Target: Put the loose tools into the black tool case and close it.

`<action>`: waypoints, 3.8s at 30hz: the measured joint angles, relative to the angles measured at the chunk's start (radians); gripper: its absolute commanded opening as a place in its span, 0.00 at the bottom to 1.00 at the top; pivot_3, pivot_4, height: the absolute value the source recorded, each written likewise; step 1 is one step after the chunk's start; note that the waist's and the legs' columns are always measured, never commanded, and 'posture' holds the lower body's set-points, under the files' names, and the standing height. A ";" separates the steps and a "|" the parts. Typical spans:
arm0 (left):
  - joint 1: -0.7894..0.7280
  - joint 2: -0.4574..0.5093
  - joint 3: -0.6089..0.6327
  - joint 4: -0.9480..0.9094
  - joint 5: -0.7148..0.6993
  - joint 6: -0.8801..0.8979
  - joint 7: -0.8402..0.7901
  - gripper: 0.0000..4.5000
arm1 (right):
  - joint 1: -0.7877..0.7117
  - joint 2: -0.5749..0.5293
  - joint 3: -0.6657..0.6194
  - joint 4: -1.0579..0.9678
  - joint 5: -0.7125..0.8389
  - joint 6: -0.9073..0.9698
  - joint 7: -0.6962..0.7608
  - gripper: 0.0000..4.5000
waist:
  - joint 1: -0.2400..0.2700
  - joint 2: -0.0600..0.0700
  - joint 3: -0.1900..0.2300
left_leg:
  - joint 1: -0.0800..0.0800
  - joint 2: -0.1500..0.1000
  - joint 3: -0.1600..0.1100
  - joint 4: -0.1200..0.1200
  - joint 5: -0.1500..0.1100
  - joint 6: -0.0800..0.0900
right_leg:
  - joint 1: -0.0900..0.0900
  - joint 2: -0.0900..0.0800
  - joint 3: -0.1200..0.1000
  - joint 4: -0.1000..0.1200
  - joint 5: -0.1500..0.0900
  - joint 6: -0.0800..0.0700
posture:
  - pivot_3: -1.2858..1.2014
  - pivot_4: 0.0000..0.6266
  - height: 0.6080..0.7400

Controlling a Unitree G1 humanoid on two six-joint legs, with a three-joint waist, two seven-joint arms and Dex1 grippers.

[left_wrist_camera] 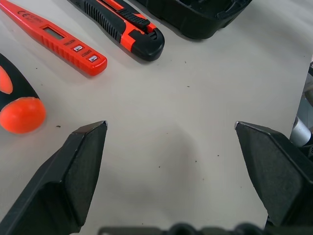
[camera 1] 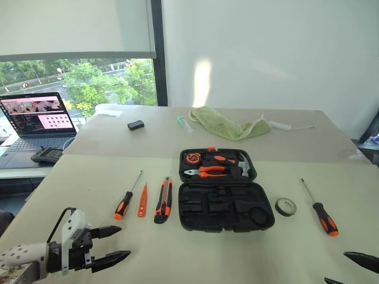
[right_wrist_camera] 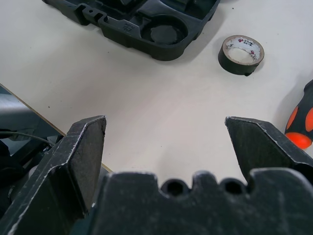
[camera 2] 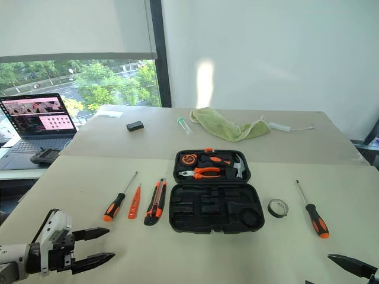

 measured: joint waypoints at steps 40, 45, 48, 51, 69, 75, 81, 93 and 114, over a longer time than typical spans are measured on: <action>-0.578 -0.172 -0.028 0.057 -0.138 0.680 0.745 0.17 | -0.341 -0.212 0.280 -0.322 0.262 0.105 -0.163 1.00 | 0.006 -0.008 0.005 | 0.002 0.002 0.000 0.001 0.006 0.001 | 0.005 0.009 -0.001 0.003 0.008 -0.010 | 0.52 0.24 1.00; -0.892 -0.081 -0.158 0.055 -0.210 0.670 0.528 0.17 | -0.324 -0.174 0.271 -0.345 0.254 0.104 -0.207 1.00 | 0.020 -0.015 0.007 | -0.002 -0.002 -0.001 0.003 0.007 0.000 | 0.004 0.012 -0.006 0.001 0.011 -0.007 | 0.52 0.24 1.00; -1.023 -0.060 -0.406 0.069 -0.130 0.577 0.357 0.17 | -0.292 -0.143 0.268 -0.351 0.245 0.104 -0.233 1.00 | 0.012 -0.012 0.006 | 0.000 -0.008 0.001 0.001 0.008 0.000 | 0.005 0.010 -0.003 0.001 0.009 -0.003 | 0.52 0.24 1.00; -1.125 -0.107 -0.640 0.183 0.006 0.472 0.243 0.17 | -0.239 -0.111 0.236 -0.360 0.240 0.103 -0.242 1.00 | 0.005 -0.013 0.007 | -0.002 -0.009 0.002 0.002 0.007 0.001 | 0.005 0.010 -0.002 0.000 0.009 -0.001 | 0.52 0.24 1.00; -1.347 -0.377 -0.975 0.677 0.472 0.128 0.060 0.17 | 0.042 0.043 -0.040 -0.384 0.256 0.034 -0.203 1.00 | 0.002 -0.013 0.008 | -0.005 -0.009 0.000 0.005 0.000 0.013 | 0.003 0.008 0.000 0.000 0.007 0.006 | 0.52 0.24 1.00; -1.349 -0.386 -0.970 0.717 0.514 0.069 0.024 0.39 | 0.050 0.047 -0.040 -0.403 0.265 0.028 -0.224 1.00 | 0.002 -0.013 0.008 | -0.005 -0.009 0.000 0.005 0.000 0.013 | 0.003 0.008 0.000 0.001 0.007 0.006 | 0.52 0.24 1.00; -1.322 -0.369 -0.843 0.679 0.453 0.023 -0.022 0.54 | 0.057 0.050 -0.039 -0.427 0.267 0.025 -0.244 1.00 | 0.001 -0.013 0.008 | -0.007 -0.008 -0.001 0.006 0.001 0.013 | 0.001 0.007 0.000 0.002 0.007 0.006 | 0.52 0.24 1.00; -1.092 -0.523 -0.662 0.575 0.367 0.091 0.200 0.00 | 0.032 0.049 0.042 -0.433 0.232 0.025 -0.308 1.00 | 0.007 -0.011 0.006 | -0.005 -0.010 -0.002 0.009 -0.001 0.015 | 0.005 0.004 -0.002 0.002 0.007 0.008 | 0.52 0.24 1.00; -0.971 -0.471 -0.553 0.379 0.171 0.134 0.078 0.28 | -0.220 -0.366 0.054 -0.322 0.440 0.577 -1.005 1.00 | -0.011 -0.011 -0.014 | -0.005 -0.010 -0.002 0.008 0.000 0.014 | 0.004 -0.001 -0.001 0.002 0.006 0.005 | 0.52 0.24 1.00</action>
